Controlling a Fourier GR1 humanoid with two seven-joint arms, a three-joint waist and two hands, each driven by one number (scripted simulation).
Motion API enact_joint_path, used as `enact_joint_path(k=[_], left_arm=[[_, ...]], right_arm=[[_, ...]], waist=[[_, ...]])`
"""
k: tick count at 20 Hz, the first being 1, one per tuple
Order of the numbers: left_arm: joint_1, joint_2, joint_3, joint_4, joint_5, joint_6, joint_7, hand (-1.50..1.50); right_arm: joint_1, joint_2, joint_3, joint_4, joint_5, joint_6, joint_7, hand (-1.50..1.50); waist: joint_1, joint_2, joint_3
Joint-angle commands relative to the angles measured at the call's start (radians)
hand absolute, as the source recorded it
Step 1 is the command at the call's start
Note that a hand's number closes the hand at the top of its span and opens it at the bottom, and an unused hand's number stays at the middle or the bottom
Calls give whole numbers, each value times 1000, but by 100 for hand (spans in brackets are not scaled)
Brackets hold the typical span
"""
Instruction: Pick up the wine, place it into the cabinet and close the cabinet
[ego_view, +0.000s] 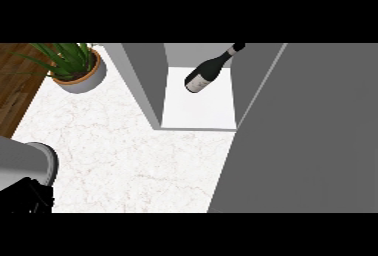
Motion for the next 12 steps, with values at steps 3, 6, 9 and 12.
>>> enact_joint_path(k=[3,6,9,12], left_arm=[[111,-10,52,-15,-10,-82,-58,150],[82,11,112,-30,39,-107,5,150],[85,-8,125,-67,26,-88,49,150],[100,-49,91,-14,-25,-130,-6,150]], right_arm=[[-299,149,-4,82,-14,-123,177,150],[-369,240,147,156,129,-238,137,150],[-462,243,128,252,97,-286,107,150],[-653,244,-3,282,-24,-367,197,150]], waist=[[9,0,0],[2,-2,1],[-1,0,2],[1,0,1]])
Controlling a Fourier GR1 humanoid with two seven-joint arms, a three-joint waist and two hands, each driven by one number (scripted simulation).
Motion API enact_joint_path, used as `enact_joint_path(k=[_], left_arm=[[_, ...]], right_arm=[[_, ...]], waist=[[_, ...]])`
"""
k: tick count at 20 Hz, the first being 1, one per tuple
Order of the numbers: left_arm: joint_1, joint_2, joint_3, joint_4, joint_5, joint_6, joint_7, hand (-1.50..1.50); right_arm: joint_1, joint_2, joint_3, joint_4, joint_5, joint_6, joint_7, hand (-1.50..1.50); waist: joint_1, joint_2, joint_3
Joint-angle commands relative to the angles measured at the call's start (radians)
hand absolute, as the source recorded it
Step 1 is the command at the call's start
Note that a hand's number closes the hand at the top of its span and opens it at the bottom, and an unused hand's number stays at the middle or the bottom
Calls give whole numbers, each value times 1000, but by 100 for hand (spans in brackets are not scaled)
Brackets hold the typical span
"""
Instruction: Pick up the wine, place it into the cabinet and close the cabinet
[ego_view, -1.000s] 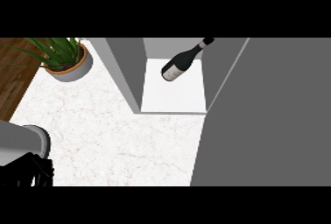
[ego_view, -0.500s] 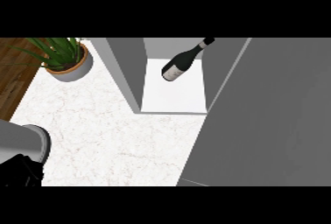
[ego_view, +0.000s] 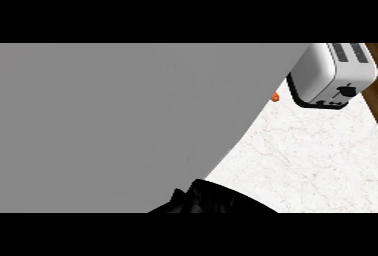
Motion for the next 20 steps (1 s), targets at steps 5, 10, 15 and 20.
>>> enact_joint_path(k=[5,10,15,20], left_arm=[[-11,-51,25,-38,-36,0,60,150],[-2,-98,16,3,-81,-32,30,150],[30,-70,96,18,-42,-114,50,150],[-35,-82,142,20,-23,-106,124,150]], right_arm=[[-257,21,-64,215,-100,-143,-42,150],[-327,22,-111,427,-161,-103,-183,150],[-349,22,-121,510,-196,-169,-205,150],[-356,22,-156,651,-188,-96,-257,150]], waist=[[-3,0,1],[0,3,0],[-1,1,0],[-6,2,1]])
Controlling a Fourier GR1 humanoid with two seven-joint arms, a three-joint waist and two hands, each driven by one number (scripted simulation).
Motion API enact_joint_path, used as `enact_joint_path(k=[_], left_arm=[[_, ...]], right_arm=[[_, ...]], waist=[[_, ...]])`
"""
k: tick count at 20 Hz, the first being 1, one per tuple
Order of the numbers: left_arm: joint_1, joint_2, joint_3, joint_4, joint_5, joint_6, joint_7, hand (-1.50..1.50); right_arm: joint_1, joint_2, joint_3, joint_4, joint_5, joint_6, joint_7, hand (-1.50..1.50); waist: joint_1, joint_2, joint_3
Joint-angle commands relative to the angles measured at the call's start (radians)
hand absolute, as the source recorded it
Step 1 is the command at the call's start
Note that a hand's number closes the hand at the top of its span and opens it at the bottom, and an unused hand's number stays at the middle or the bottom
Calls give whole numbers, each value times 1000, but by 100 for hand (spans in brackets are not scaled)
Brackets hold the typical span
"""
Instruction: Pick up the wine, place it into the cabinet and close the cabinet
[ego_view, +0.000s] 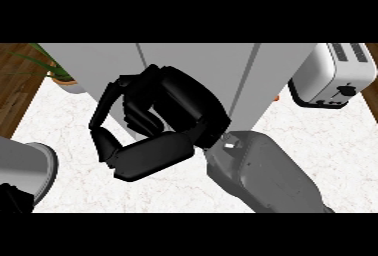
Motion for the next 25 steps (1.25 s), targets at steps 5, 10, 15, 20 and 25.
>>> enact_joint_path(k=[5,10,15,20,25], left_arm=[[58,-2,69,0,-7,-101,-6,150],[-28,-67,22,12,-50,-47,32,150],[-51,-57,67,55,-30,-79,20,150],[-54,-58,45,26,-47,-61,56,150],[-59,-39,75,13,-6,-80,83,150]], right_arm=[[61,-24,-92,209,15,161,-119,150],[-31,-4,-167,416,67,198,-217,150],[-76,-44,-215,456,64,234,-209,150],[-68,-96,-248,505,59,298,-251,150],[-108,-114,-270,520,45,319,-231,150]], waist=[[4,1,0],[4,5,0],[3,7,0],[8,12,0],[9,9,0]])
